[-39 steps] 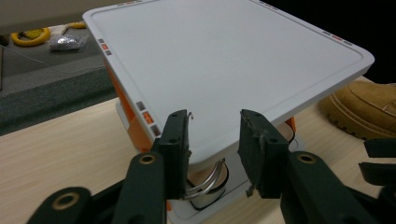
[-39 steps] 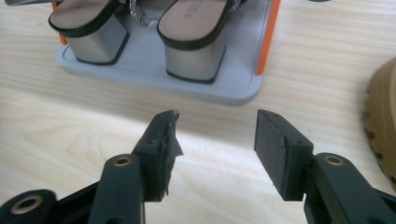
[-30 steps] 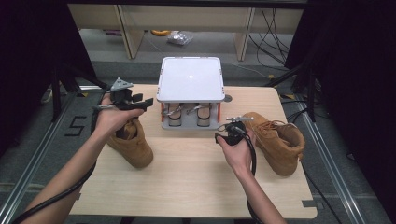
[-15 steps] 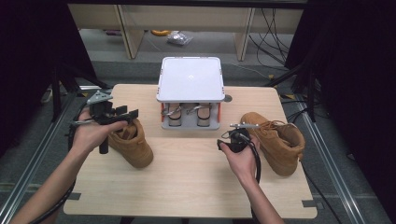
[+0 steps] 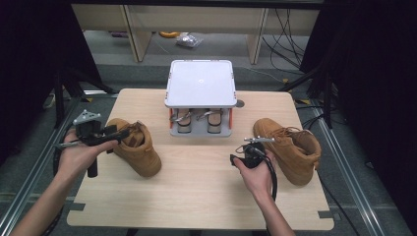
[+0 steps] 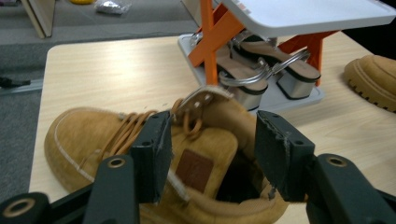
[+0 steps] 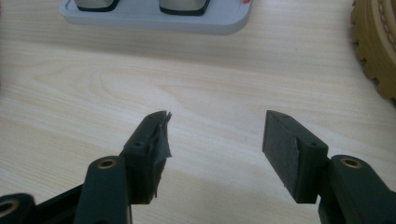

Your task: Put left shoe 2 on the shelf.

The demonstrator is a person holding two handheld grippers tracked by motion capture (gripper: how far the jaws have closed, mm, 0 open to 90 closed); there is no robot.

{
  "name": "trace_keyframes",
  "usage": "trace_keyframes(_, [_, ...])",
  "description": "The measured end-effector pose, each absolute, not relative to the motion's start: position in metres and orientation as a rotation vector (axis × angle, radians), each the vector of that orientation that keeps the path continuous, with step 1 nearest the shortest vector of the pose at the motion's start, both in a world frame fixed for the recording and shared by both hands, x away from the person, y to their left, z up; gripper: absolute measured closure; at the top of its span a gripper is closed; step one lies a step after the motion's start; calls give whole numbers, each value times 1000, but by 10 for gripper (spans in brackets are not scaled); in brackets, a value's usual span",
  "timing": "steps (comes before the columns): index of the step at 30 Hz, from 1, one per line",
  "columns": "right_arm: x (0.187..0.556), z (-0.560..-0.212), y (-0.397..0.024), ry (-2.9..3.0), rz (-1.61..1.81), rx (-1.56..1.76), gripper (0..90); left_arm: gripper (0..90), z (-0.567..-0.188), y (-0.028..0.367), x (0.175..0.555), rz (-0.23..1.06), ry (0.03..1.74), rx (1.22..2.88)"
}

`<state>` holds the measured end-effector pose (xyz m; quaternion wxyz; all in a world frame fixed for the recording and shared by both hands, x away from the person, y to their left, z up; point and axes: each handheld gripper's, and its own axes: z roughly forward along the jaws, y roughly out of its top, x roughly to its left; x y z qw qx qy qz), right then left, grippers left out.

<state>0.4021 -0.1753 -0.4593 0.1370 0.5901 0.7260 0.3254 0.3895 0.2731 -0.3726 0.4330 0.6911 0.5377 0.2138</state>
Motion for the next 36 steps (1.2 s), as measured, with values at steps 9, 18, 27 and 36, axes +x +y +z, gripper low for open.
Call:
trace_keyframes(9, [401, -462, -168, 2149, 927, 1675, 414, 447, -388, 276, 390, 497, 1421, 1730])
trace_keyframes(18, [403, -462, -164, 2177, 901, 1642, 407, 434, -401, 280, 392, 466, 1481, 1739])
trace_keyframes(27, [403, -461, -163, 2188, 928, 1654, 404, 485, -408, 276, 396, 427, 1506, 1702])
trace_keyframes(36, [402, -461, -160, 2177, 911, 1674, 402, 657, -410, 280, 399, 372, 1509, 1704])
